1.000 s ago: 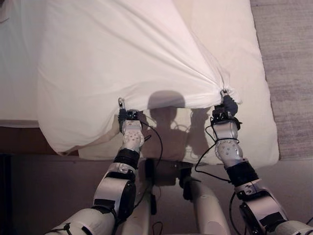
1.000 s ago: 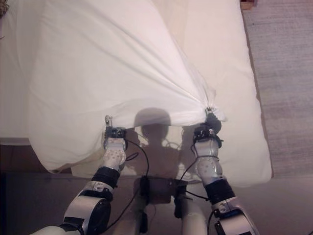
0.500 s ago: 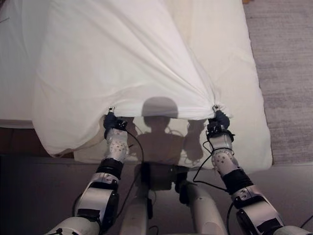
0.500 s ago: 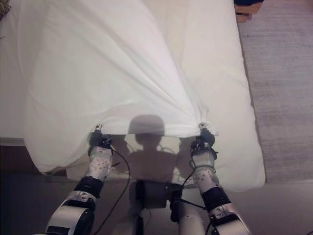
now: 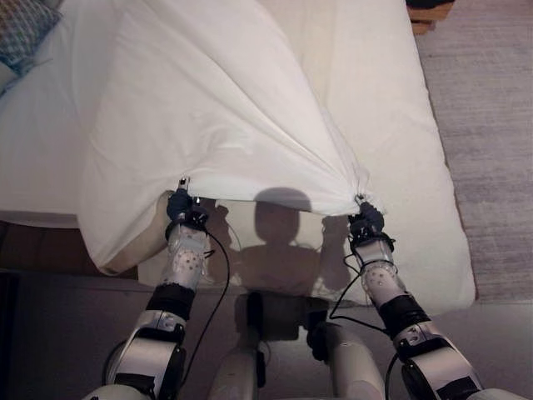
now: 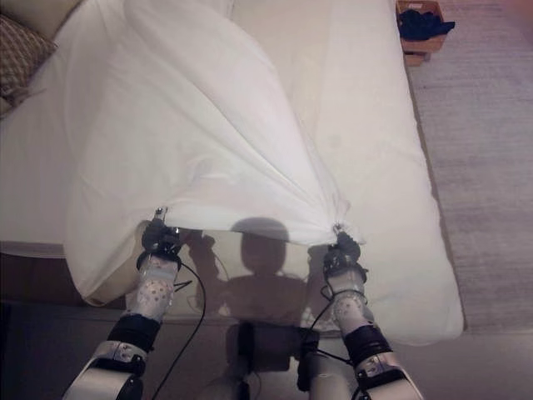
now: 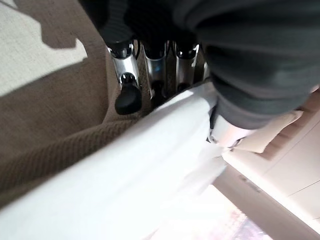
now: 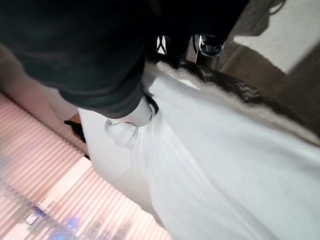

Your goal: Make the bed

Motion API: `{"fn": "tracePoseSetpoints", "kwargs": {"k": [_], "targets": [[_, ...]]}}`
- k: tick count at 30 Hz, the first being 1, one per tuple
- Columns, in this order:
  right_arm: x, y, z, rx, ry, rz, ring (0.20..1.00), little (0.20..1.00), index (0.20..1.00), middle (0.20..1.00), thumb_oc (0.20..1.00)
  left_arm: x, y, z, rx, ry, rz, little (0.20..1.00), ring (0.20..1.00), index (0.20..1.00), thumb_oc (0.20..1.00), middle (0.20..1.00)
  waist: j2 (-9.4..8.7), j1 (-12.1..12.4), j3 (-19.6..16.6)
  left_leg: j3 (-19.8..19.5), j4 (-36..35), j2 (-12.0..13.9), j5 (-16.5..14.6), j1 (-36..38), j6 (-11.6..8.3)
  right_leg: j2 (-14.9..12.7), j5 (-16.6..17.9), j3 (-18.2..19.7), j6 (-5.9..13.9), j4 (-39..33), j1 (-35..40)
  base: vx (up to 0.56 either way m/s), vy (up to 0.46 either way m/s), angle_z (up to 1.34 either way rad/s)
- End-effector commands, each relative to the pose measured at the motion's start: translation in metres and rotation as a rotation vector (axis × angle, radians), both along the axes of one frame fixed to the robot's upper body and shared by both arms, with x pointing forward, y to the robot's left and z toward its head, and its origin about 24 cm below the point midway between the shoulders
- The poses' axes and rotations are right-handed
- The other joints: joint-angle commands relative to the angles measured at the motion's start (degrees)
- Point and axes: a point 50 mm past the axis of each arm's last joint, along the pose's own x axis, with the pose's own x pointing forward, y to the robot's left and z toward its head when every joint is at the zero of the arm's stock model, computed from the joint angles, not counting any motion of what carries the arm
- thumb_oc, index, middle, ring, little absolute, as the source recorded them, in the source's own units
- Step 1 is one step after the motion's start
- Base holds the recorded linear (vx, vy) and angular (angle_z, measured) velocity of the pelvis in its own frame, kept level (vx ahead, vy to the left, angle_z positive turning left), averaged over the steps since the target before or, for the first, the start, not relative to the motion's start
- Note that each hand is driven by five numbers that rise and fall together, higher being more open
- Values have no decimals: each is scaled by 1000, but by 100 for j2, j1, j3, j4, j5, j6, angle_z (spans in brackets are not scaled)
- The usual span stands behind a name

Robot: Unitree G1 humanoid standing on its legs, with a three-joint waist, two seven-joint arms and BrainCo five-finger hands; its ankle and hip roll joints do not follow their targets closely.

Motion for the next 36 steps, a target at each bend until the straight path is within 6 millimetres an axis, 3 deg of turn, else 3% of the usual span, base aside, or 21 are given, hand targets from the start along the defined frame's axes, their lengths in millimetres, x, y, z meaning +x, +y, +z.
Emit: {"fn": "tracePoseSetpoints", "kwargs": {"k": [1, 6, 9, 11, 13, 14, 15, 16, 17, 19, 22, 24, 25, 26, 27, 29, 30, 31, 32, 34, 36], "targets": [[-42, -63, -42, -82, 161, -209, 200, 200, 200, 200, 200, -6, 43, 31, 24, -190, 173, 200, 200, 200, 200, 200, -65, 46, -334, 34, 597, -15, -1009, 524, -113, -215, 306, 347, 412, -458, 472, -31, 243, 45], [-49, -52, -52, -95, 192, -138, 200, 200, 200, 200, 200, -14, 56, 28, 5, -193, 226, 200, 200, 200, 200, 200, -238, 57, -688, 79, 175, 1308, -175, 277, -496, -922, 511, 430, 703, -569, 528, 5, 413, 58], [-55, -48, -61, -98, 225, -116, 200, 200, 200, 200, 200, -19, 66, 22, 44, -162, 238, 200, 200, 200, 200, 200, -281, 43, -976, 450, -7, 1761, 49, 365, -739, -1347, 730, 508, 914, -570, 554, 59, 533, 19], [-67, -44, -73, -100, 270, -93, 200, 200, 200, 200, 200, -22, 69, 12, 87, -126, 217, 200, 200, 200, 200, 200, -302, -12, -1188, 719, 181, 1660, -367, 427, -834, -1787, 1211, 377, 1145, -758, 754, 99, 645, 27], [-77, -37, -81, -87, 298, -79, 200, 200, 200, 200, 200, -30, 72, 2, 94, -99, 223, 200, 200, 200, 200, 200, -483, 24, -1204, 668, 967, 1086, -858, 101, -656, -2302, 2500, 288, 1265, -1211, 1065, 58, 576, 53], [-77, -37, -81, -87, 298, -79, 200, 200, 200, 200, 200, -30, 72, 2, 94, -99, 223, 200, 200, 200, 200, 200, -483, 22, -1206, 665, 975, 1084, -862, 94, -655, -2303, 2502, 284, 1265, -1214, 1067, -17, 637, 52], [-74, -24, -84, -63, 311, -50, 200, 200, 200, 200, 200, -36, 79, 0, 119, -82, 248, 200, 200, 200, 200, 200, -508, 139, -1154, 1005, 1149, 940, -1018, -67, -514, -2429, 2749, -276, 1191, -1317, 1064, 49, 670, 26], [-75, -18, -88, -51, 326, -47, 200, 200, 200, 200, 200, -41, 84, -6, 129, -48, 269, 200, 200, 200, 200, 200, -405, 228, -1191, 1082, 1058, 868, -1087, -8, -448, -2347, 2484, -443, 1214, -1152, 1146, 12, 916, 18], [-75, -13, -90, -45, 333, -35, 200, 200, 200, 200, 200, -45, 85, -10, 127, -38, 281, 200, 200, 200, 200, 200, -339, 212, -1195, 1137, 804, 699, -883, 26, -337, -2171, 2227, -353, 1004, -903, 1090, 61, 717, 11], [-76, -8, -91, -14, 317, -21, 200, 200, 200, 200, 200, -44, 82, -16, 105, -19, 270, 200, 200, 200, 200, 200, -225, 131, -1235, 1054, 339, 409, -636, 181, -253, -1167, 1256, 138, 684, -441, 957, 81, 644, 5], [-77, 2, -93, 4, 310, 18, 200, 200, 200, 200, 200, -47, 86, -24, 120, 34, 278, 200, 200, 200, 200, 200, -204, 165, -1249, 1043, -203, 112, -607, 656, -252, -352, 352, -246, 419, -129, 910, 196, 394, 45], [-75, 5, -91, 9, 293, 29, 200, 200, 200, 200, 200, -46, 86, -25, 141, 53, 276, 200, 200, 200, 200, 200, -273, 122, -1226, 1070, -237, -64, -540, 700, -239, 129, 373, -378, 330, -495, 881, 91, 227, 0], [-73, 4, -89, 12, 279, 25, 200, 200, 200, 200, 200, -44, 85, -26, 147, 65, 268, 200, 200, 200, 200, 200, -340, 39, -1226, 1014, -232, -186, -564, 742, -257, 509, 439, -99, 371, -879, 815, 86, 212, 12], [-74, -2, -88, -3, 272, 2, 200, 200, 200, 200, 200, -41, 81, -30, 138, 79, 258, 200, 200, 200, 200, 200, -392, -192, -1209, 896, -13, -349, -665, 683, -238, 837, 505, 654, 344, -1271, 744, 201, 233, 91], [-81, -12, -92, -13, 292, -26, 200, 200, 200, 200, 200, -38, 73, -34, 144, 89, 221, 200, 200, 200, 200, 200, -401, -423, -1150, 656, 451, -481, -824, 650, -262, 967, 566, 1339, 255, -1106, 732, 209, 257, 197], [-86, -14, -93, -32, 299, -18, 200, 200, 200, 200, 200, -39, 57, -42, 158, 108, 166, 200, 200, 200, 200, 200, -445, -498, -1131, 760, 1654, -626, -982, 367, -447, 910, 585, 1283, 58, -1234, 1059, 170, 228, 208], [-84, -14, -91, -41, 296, -10, 200, 200, 200, 200, 200, -38, 51, -43, 169, 120, 154, 200, 200, 200, 200, 200, -444, -412, -1034, 779, 2470, -653, -773, 118, -723, 833, 483, 1227, -8, -1160, 1168, 128, 224, 54], [-85, -17, -91, -59, 305, -12, 200, 200, 200, 200, 200, -39, 49, -45, 189, 132, 138, 200, 200, 200, 200, 200, -432, -302, -957, 402, 3033, -817, -570, -123, -854, 883, 391, 1422, -102, -1027, 1179, 128, 200, -15], [-84, -17, -91, -64, 307, -16, 200, 200, 200, 200, 200, -42, 50, -50, 193, 156, 141, 200, 200, 200, 200, 200, -430, -237, -938, 163, 3001, -781, -532, -191, -834, 888, 356, 1517, -88, -1002, 1231, 151, 159, -74], [-88, -15, -97, -55, 343, -14, 200, 200, 200, 200, 200, -47, 54, -58, 181, 202, 164, 200, 200, 200, 200, 200, -511, -181, -1018, -27, 2224, -227, -920, -172, -424, 714, 288, 1645, 106, -1139, 1359, 275, 160, -68], [-90, -2, -102, -52, 370, 21, 200, 200, 200, 200, 200, -52, 59, -65, 177, 241, 184, 200, 200, 200, 200, 200, -574, -30, -1193, -780, 1307, 159, -634, -177, -275, 620, 165, 2032, 203, -1112, 1407, 411, 290, -109]]}}
